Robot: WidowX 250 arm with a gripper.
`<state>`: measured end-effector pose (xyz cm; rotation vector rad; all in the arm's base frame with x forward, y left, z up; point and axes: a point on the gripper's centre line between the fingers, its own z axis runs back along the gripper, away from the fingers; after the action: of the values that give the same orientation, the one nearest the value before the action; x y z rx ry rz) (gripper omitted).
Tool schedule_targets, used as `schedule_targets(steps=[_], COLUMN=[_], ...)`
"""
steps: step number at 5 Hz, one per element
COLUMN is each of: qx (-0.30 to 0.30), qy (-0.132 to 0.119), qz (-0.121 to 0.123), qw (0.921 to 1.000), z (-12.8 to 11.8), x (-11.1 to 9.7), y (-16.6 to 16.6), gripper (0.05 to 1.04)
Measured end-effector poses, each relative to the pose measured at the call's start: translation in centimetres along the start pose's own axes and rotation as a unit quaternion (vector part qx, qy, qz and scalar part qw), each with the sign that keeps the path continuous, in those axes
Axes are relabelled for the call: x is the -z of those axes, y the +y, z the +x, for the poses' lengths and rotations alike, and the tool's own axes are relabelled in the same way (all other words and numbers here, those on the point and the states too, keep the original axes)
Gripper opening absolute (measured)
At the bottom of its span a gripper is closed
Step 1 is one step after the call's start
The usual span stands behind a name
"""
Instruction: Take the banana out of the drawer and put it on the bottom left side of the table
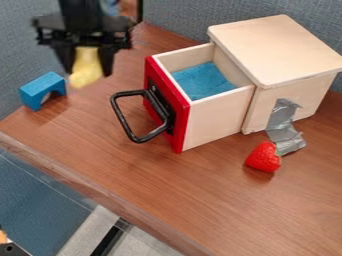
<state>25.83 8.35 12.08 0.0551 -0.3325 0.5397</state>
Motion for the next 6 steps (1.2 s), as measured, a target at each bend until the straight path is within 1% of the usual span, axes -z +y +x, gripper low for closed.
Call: schedule_targets(steps=[1, 2, 3, 4, 5, 6], qx=[0.01, 0.005, -0.001, -0.007, -0.012, -0.018], qy=[0.007, 0.012, 0.023, 0.034, 0.05, 0.062], qz=[0.012, 0.025, 0.036, 0.049, 0.06, 0.069], qw=[0.9999, 0.9996, 0.9991, 0.9982, 0.9968, 0.9955], z=[-1.4, -2.0, -2.5, -3.0, -3.5, -3.6], x=[2.8, 5.4, 7.4, 8.7, 9.3, 9.7], y=[1.0, 2.1, 2.9, 3.3, 3.6, 3.8], gripper=[0.617, 0.617, 0.617, 0.617, 0.691, 0.923])
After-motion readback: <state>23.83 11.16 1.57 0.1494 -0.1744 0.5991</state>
